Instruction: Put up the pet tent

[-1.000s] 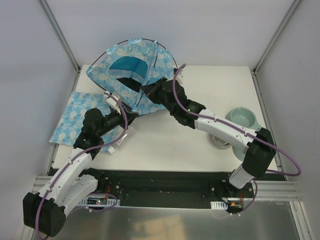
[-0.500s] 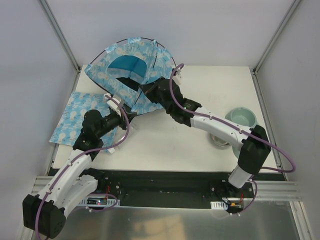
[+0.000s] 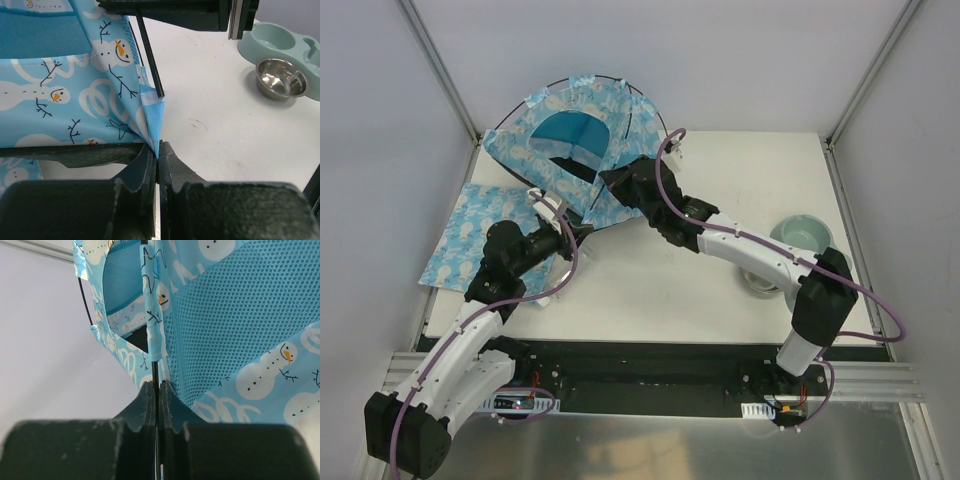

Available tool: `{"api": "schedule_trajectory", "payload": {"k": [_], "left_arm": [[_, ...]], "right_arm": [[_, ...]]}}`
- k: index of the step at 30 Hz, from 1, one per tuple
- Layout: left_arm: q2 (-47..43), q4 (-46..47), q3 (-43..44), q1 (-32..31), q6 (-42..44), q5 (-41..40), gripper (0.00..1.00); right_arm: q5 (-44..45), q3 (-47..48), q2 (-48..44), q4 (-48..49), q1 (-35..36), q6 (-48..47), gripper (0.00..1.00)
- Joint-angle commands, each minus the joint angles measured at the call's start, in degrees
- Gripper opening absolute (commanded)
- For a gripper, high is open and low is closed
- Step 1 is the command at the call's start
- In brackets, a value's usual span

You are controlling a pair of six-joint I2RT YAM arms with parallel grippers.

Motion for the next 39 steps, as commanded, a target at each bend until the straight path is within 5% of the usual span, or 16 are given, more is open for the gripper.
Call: {"api": "schedule_trajectory", "payload": {"k": [1, 28, 39], "left_arm": [[-2.5, -5.8, -0.8, -1.6, -2.6, 11.5, 0.00], [-4.3, -5.6, -1.8, -1.5, -5.1, 14.4, 0.00], [-4.2, -5.6, -2.0, -1.5, -5.3, 15.6, 0.00]], "right_arm": [[14.3, 1.0, 1.6, 3.8, -4.9, 1.1, 0.00], [4.6, -6.5, -1.5, 14.0, -10.3, 4.0, 0.00], [7.9, -5.0, 0.0, 12.7, -10.0, 3.9, 0.00]]}}
